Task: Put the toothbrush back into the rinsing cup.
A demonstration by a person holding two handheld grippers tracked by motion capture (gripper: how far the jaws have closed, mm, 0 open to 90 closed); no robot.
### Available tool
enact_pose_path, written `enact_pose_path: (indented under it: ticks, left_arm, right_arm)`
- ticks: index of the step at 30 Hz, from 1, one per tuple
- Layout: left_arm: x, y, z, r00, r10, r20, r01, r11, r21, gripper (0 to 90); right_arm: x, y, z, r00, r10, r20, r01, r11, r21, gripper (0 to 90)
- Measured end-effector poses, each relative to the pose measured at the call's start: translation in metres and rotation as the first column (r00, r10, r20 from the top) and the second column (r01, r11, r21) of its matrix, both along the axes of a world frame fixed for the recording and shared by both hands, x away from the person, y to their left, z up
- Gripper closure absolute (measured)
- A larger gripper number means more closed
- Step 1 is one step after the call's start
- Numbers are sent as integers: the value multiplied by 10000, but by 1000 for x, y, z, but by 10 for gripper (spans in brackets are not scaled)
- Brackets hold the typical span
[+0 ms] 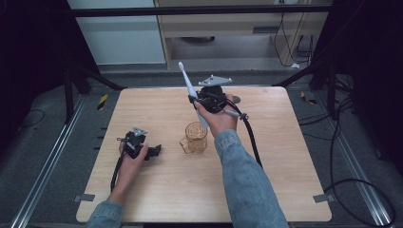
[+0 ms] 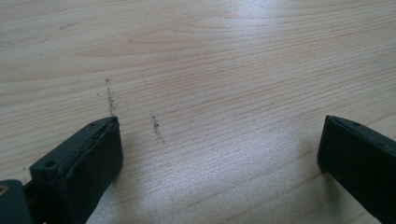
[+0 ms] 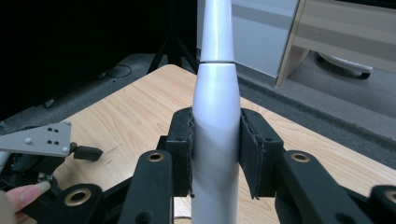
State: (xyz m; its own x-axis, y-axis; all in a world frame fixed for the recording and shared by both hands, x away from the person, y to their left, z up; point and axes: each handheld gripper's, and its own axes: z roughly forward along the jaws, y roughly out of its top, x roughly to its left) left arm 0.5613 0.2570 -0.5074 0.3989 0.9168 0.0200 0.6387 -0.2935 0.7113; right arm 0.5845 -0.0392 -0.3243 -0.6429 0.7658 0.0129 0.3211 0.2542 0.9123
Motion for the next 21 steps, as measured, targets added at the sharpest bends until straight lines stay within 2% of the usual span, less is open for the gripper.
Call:
enact_pose_path:
  ticks: [21]
  left_arm:
    - [0,0,0,10000,-9,-4,9,10000,-2,0]
  right_arm:
    - [0,8,-17,9995,212,-237,-209,9997,115,667]
